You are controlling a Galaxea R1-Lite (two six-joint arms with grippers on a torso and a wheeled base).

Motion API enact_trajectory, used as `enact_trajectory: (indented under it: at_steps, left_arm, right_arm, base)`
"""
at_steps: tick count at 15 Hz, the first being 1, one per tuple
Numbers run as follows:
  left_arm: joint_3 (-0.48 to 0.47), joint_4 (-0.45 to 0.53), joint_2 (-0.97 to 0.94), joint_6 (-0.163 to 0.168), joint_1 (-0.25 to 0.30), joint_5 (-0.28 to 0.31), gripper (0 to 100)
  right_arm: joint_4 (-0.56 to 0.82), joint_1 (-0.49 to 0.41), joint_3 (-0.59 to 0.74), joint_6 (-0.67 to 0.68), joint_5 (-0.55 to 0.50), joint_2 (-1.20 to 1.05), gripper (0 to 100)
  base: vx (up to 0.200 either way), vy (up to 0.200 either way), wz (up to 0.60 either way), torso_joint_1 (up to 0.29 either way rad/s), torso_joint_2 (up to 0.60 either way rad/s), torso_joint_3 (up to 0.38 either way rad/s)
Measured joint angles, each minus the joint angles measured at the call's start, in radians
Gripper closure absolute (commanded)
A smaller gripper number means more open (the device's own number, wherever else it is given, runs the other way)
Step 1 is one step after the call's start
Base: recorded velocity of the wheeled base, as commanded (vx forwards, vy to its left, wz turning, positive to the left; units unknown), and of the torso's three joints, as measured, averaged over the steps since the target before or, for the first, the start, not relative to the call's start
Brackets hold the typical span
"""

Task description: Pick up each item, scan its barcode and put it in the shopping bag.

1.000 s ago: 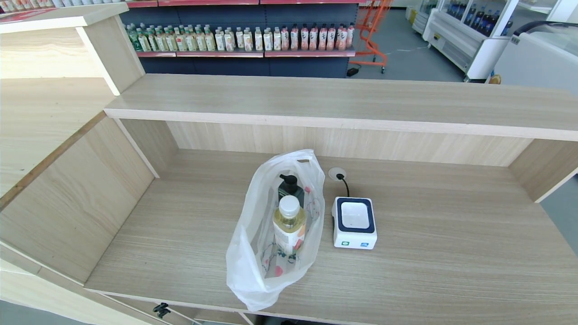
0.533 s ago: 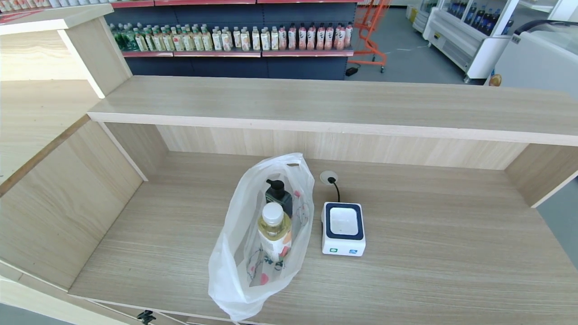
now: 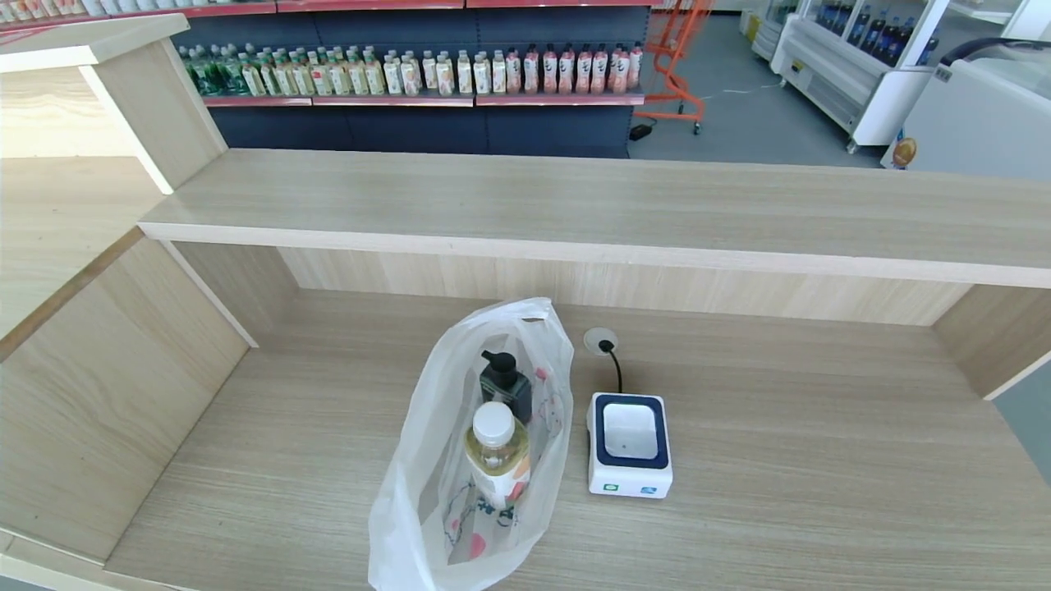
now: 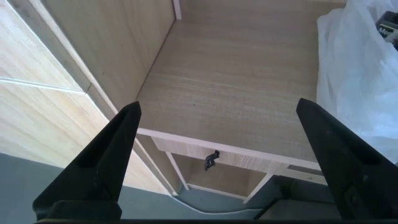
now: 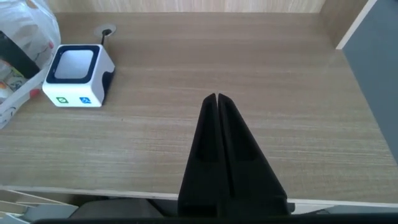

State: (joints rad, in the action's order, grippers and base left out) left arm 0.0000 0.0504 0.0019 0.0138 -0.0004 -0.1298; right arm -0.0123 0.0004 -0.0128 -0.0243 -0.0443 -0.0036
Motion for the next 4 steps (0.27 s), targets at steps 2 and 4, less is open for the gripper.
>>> enact_trajectory:
  at_steps: [2,4]
  left_arm:
    - [0.000,0.000,0.000,0.000,-0.002,0.000,0]
    - [0.000,0.000,0.000,0.000,0.000,0.000,0]
  right_arm:
    - [-0.002,-0.001,0.000,0.000,-0.002,0.000,100]
    - [-0.003,0.000,0.001,0.003,-0.003,0.000,100]
  base:
    - [0.000,0.000,0.00,0.000,0.00,0.000]
    - [0.000,0.000,0.00,0.000,0.00,0.000]
